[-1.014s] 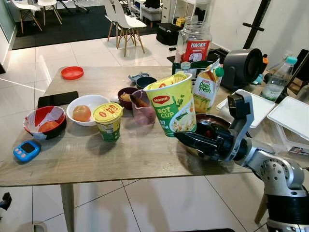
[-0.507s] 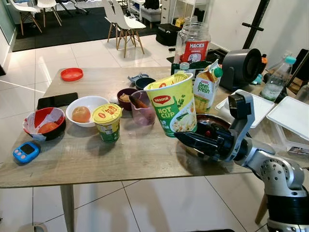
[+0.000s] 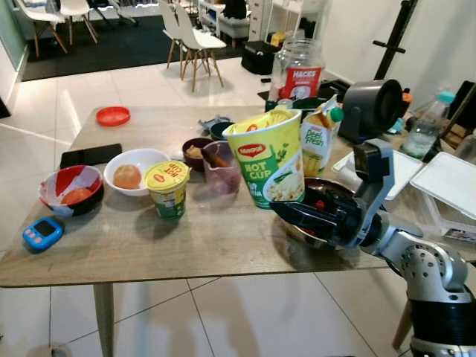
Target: Restocking fridge
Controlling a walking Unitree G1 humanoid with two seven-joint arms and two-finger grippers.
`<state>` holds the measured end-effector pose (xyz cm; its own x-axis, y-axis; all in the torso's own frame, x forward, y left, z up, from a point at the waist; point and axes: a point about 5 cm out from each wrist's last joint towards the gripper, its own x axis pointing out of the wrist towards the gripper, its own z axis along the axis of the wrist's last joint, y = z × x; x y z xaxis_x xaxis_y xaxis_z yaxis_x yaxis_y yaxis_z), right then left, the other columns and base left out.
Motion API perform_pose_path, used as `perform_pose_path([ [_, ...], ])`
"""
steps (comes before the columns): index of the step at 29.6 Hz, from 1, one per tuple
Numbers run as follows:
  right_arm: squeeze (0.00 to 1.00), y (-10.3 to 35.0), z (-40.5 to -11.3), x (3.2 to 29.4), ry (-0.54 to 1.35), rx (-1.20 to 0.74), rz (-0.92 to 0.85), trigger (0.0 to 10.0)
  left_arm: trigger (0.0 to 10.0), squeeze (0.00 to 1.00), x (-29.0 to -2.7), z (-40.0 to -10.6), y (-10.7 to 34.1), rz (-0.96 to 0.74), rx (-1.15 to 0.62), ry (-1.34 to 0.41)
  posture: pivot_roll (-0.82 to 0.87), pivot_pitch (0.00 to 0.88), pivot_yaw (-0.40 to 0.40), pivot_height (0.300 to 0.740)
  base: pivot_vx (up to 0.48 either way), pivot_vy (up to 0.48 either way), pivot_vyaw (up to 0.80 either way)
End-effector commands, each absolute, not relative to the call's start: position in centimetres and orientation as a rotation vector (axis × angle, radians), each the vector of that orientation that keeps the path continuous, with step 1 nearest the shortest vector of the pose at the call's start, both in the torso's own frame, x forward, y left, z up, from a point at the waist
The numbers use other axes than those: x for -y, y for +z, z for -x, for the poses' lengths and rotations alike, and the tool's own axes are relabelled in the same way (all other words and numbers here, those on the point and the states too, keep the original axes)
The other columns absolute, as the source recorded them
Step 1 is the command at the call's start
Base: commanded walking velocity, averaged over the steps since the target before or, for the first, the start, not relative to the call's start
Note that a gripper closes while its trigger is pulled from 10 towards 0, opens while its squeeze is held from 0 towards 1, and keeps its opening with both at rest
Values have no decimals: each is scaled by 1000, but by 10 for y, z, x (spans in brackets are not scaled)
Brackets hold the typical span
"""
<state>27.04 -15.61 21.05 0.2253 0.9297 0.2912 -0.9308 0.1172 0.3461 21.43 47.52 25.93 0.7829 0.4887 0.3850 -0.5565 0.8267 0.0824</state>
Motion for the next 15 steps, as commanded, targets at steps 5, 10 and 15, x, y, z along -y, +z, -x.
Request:
perform_pose_path([
  [5,0,212,-269,153,1369,43,-530,10000,10000,0,-444,-236,303,-270,470,248,-31,0,7,740,0,0,0],
  [10,0,205,-268,145,1373,38,-552,10000,10000,0,-375,-256,326,-291,507,-273,-25,0,10,740,0,0,0],
  [15,0,199,-263,133,1414,3,-532,10000,10000,0,-313,-253,344,-239,544,-756,-23,0,14,740,0,0,0],
])
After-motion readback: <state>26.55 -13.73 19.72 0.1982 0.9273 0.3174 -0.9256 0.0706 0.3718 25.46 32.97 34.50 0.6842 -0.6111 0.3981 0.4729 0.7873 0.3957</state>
